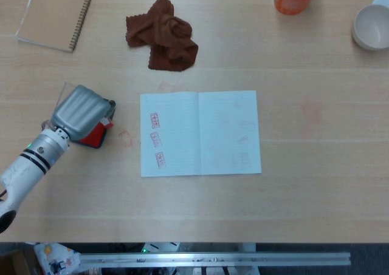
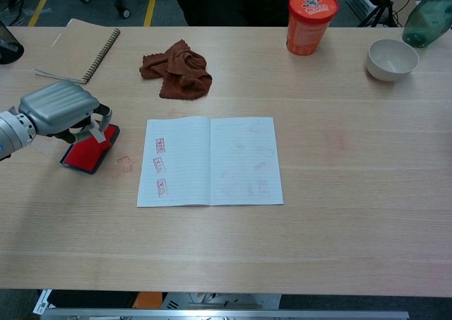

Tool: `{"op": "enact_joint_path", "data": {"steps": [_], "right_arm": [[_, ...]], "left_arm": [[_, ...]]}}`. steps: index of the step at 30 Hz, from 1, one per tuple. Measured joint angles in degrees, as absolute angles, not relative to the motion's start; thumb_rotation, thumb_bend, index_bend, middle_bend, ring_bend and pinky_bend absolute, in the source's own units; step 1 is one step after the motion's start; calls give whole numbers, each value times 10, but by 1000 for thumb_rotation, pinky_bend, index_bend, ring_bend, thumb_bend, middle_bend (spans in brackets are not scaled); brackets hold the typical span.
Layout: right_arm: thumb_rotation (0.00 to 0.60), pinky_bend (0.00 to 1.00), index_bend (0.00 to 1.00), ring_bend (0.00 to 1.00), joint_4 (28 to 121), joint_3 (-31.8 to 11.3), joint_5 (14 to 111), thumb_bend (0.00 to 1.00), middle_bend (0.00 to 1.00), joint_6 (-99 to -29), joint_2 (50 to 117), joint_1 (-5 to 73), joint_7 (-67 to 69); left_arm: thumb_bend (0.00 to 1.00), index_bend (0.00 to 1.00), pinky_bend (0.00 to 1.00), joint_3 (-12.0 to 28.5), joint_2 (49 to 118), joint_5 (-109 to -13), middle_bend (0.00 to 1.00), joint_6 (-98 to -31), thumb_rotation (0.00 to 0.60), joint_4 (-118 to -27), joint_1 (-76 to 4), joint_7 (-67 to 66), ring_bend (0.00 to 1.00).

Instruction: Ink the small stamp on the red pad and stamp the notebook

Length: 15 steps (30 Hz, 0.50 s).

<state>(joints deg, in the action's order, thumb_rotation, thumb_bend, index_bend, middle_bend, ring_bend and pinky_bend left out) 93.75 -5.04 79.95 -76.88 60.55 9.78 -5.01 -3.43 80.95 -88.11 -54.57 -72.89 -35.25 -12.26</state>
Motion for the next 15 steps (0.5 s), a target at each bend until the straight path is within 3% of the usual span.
{"op": "enact_joint_path", "data": {"steps": [15], "right_arm": [[600, 236, 158, 160, 948, -51, 791, 301, 292, -771, 603, 94, -63]], "left_arm": [[390, 534, 1000, -38, 839, -894, 1000, -548, 600, -657, -355, -96, 1000]]}}
